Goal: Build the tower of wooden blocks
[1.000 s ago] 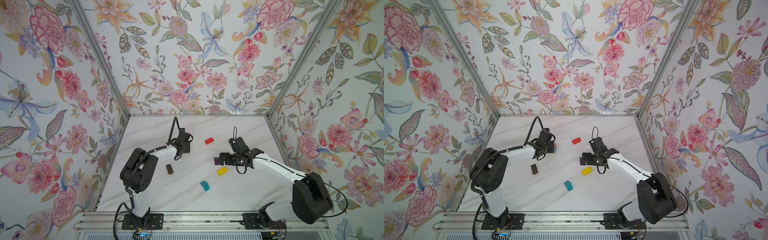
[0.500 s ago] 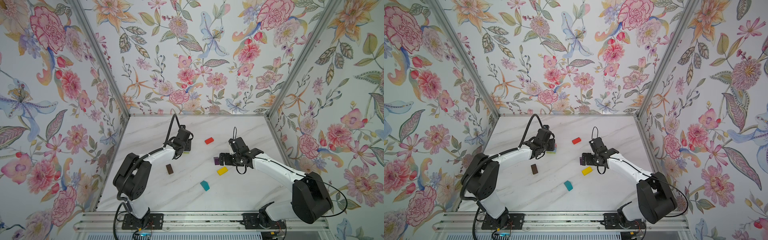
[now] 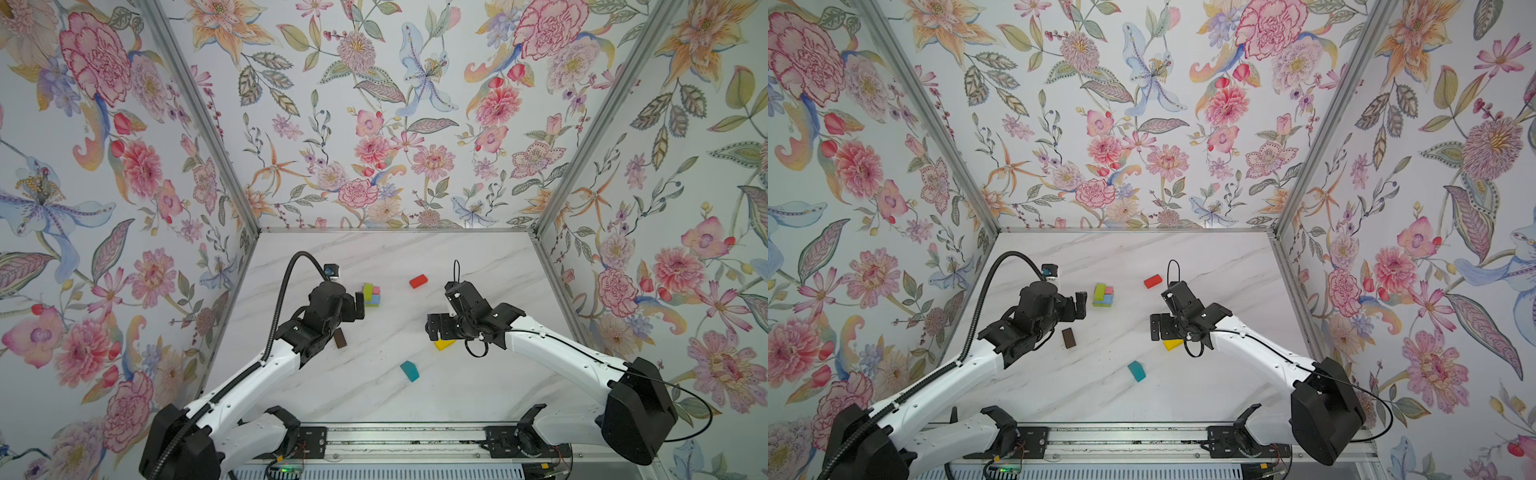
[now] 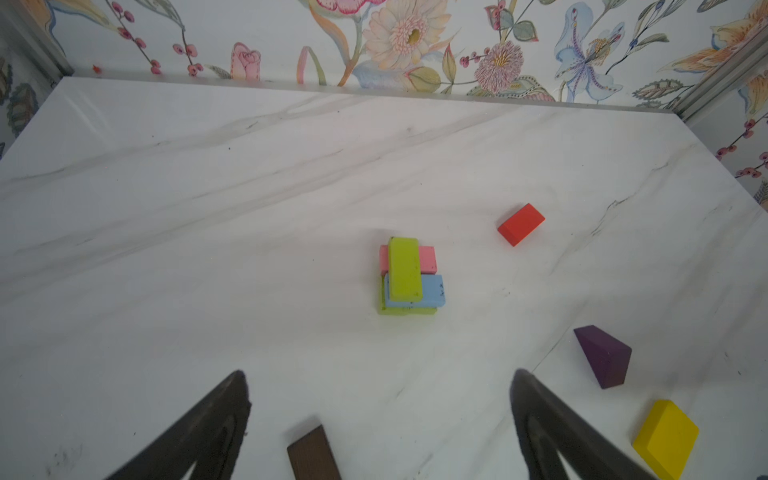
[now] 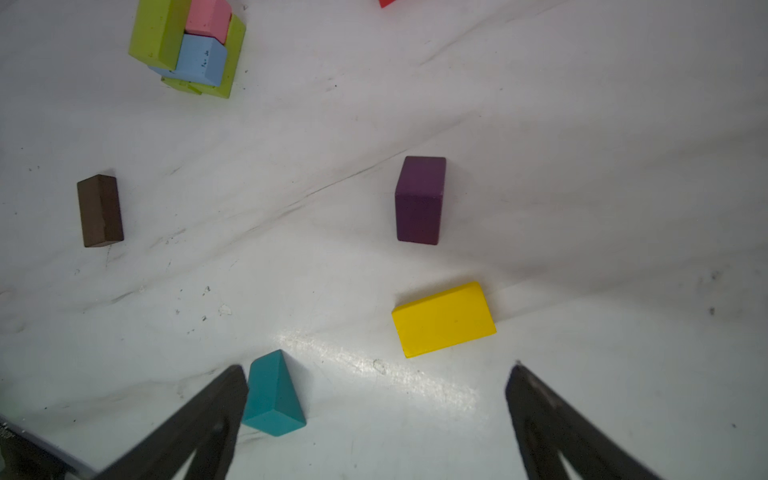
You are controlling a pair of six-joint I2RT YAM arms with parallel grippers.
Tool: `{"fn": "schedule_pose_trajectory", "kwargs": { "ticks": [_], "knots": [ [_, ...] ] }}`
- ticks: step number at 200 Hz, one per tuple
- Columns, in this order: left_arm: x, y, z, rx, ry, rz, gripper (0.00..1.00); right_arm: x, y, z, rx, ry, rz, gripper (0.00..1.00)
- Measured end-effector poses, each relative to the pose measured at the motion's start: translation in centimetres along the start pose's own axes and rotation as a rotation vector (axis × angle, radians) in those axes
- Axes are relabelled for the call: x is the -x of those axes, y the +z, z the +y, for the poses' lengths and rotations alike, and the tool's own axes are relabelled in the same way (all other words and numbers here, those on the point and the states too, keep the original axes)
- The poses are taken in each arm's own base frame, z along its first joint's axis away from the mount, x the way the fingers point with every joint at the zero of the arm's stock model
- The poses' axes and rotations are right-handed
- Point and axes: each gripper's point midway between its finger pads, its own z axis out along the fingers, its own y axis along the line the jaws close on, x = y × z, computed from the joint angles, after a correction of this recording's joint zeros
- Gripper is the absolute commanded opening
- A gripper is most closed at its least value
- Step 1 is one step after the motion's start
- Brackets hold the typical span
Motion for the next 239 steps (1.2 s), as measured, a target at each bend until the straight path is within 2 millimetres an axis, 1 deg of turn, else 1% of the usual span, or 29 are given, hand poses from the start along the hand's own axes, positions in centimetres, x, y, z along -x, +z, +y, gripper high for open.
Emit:
{"fn": "schedule_pose_trajectory", "kwargs": {
  "ticks": [34, 71, 98, 134, 165, 208, 239],
  "knots": [
    [-2.6, -2.0, 1.9, 0.013, -0.028, 0.005, 0.99, 0.7, -0.5, 3.1, 0.012, -0.051, -0.011, 0.99],
    [-5.4, -2.9, 3.2, 0.016, -0.055, 0.026, 0.99, 0.3, -0.2, 5.9, 0.0, -0.106, 0.006, 0.99],
    [-7.0, -3.2, 3.5, 0.0, -0.076, 0.043, 0.99, -0.3, -0.1, 7.5, -0.014, -0.139, 0.017, 0.99],
    [-7.9, -3.0, 3.2, -0.027, -0.092, 0.058, 0.99, -0.7, -1.1, 8.9, -0.033, -0.164, 0.01, 0.99],
    [-8.8, -2.5, 2.9, -0.044, -0.092, 0.078, 0.99, -0.9, -1.6, 9.1, -0.055, -0.166, 0.002, 0.99],
    [-9.5, -2.1, 2.7, -0.062, -0.095, 0.087, 0.99, -1.2, -1.9, 8.3, -0.088, -0.159, 0.007, 0.99],
    [-10.2, -1.7, 2.9, -0.053, -0.097, 0.103, 0.99, -1.3, -1.8, 7.1, -0.118, -0.152, 0.007, 0.99]
  ]
}}
